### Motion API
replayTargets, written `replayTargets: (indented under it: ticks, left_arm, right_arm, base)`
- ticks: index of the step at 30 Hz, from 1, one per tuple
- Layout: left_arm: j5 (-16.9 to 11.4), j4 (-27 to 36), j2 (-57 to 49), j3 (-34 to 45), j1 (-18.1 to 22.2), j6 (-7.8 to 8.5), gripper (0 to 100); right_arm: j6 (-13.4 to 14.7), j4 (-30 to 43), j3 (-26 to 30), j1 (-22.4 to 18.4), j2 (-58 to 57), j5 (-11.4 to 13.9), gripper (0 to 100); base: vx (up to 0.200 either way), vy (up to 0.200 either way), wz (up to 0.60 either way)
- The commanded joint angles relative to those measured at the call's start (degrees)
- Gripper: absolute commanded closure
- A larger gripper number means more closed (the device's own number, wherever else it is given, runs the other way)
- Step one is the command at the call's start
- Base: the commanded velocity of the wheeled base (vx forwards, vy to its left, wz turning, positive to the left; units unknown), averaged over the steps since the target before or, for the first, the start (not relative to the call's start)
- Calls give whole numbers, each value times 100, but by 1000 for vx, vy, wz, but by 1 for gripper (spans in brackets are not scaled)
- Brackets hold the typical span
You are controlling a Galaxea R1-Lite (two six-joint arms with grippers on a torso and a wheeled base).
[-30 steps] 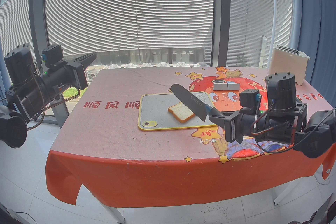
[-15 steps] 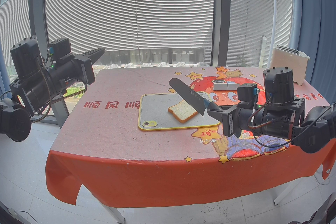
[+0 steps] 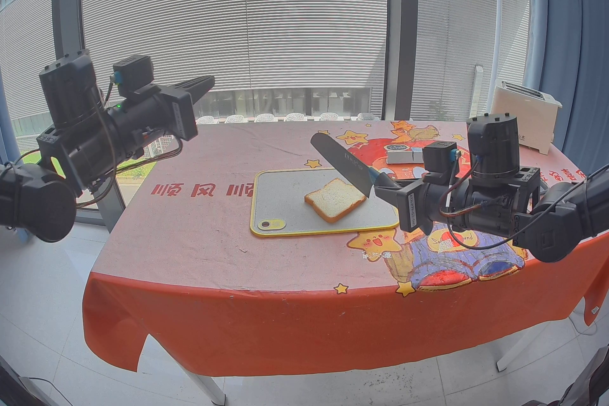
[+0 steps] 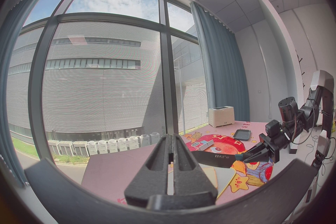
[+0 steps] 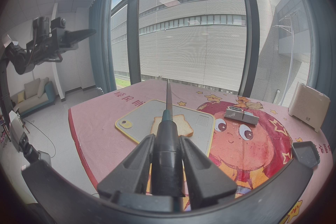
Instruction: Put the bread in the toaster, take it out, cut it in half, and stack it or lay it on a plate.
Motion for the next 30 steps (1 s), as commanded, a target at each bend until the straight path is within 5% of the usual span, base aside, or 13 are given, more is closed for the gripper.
replayTargets:
  ticks: [1, 10, 22, 30]
  left_arm:
    - [8, 70, 631, -500, -268, -5, 100]
    - [-344, 70, 1396, -904, -435, 30, 100]
    - [-370, 254, 1703, -1282, -541, 92, 100]
    - [-326, 1300, 1150, -1264, -602, 83, 100]
  right_arm:
    - [-45, -7, 3, -19, 252, 8, 100]
    - [-54, -7, 143, 42, 279, 8, 100]
    - [-54, -16, 257, 16, 261, 17, 100]
    - [-54, -24, 301, 51, 182, 17, 100]
  base:
    - [0, 0, 0]
    - [0, 0, 0]
    - [0, 0, 0]
    - [100, 0, 0]
